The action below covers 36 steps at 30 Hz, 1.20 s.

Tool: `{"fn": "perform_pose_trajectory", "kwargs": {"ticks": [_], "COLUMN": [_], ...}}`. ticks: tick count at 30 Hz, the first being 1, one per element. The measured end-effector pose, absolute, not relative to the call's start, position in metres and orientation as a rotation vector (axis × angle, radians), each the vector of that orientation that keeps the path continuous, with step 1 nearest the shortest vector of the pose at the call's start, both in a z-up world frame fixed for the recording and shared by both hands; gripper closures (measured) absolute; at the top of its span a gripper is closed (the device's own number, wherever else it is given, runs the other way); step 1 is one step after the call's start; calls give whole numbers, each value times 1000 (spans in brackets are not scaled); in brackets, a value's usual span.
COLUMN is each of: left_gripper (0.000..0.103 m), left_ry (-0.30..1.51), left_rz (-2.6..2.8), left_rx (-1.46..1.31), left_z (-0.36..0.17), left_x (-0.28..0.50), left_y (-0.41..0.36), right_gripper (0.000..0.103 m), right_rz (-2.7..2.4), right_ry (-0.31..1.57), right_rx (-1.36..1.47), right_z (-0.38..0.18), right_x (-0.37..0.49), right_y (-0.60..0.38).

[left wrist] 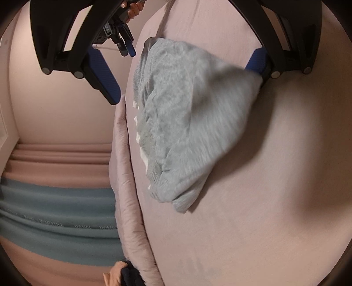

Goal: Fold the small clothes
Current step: 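Close the left tool on the opposite side edge of the sweatshirt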

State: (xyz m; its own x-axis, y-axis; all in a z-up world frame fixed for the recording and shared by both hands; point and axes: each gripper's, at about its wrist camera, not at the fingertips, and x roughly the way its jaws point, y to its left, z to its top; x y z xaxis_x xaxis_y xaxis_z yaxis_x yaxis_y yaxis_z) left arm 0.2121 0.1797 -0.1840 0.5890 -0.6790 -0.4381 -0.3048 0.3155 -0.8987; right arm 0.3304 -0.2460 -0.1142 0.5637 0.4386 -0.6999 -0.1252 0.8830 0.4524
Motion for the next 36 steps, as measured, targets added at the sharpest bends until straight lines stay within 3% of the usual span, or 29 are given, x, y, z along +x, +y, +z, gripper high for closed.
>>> {"fn": "perform_pose_trajectory", "kwargs": {"ticks": [18, 23, 25, 36], "left_gripper": [2, 25, 42, 74], "left_ry": [1125, 1121, 1134, 1174], "left_rz": [-466, -429, -410, -339], "left_rx": [-1090, -1034, -1027, -1011], "left_z": [-184, -185, -189, -199], "left_x": [291, 286, 283, 280], "left_y": [176, 177, 179, 187], "right_gripper": [58, 58, 58, 58], "right_rz": [372, 383, 383, 379], "right_ry": [969, 971, 976, 1005], "right_rx": [330, 306, 306, 309], "right_z": [-125, -125, -127, -132], "right_x": [332, 333, 333, 331], "right_y": [-216, -211, -211, -215]}}
